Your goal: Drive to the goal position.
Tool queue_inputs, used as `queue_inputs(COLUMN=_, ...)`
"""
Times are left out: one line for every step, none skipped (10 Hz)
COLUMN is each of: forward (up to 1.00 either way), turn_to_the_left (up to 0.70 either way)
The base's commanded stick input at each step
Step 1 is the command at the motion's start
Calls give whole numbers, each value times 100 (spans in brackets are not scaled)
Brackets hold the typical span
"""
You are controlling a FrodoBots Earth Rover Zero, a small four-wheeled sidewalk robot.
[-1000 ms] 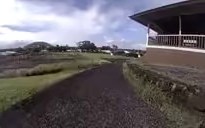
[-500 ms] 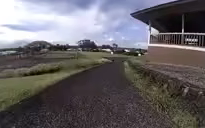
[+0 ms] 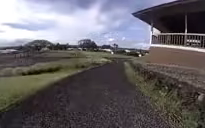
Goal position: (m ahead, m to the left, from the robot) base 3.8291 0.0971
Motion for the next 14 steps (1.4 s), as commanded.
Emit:
queue_inputs(forward=50, turn_to_the_left=-50)
queue_inputs(forward=50, turn_to_the_left=-50)
queue_inputs(forward=50, turn_to_the_left=-50)
queue_inputs(forward=50, turn_to_the_left=-23)
queue_inputs(forward=50, turn_to_the_left=0)
queue_inputs(forward=50, turn_to_the_left=0)
queue_inputs(forward=50, turn_to_the_left=0)
queue_inputs(forward=50, turn_to_the_left=0)
queue_inputs(forward=50, turn_to_the_left=0)
queue_inputs(forward=50, turn_to_the_left=0)
queue_inputs(forward=50, turn_to_the_left=0)
queue_inputs(forward=50, turn_to_the_left=0)
queue_inputs(forward=50, turn_to_the_left=0)
queue_inputs(forward=50, turn_to_the_left=0)
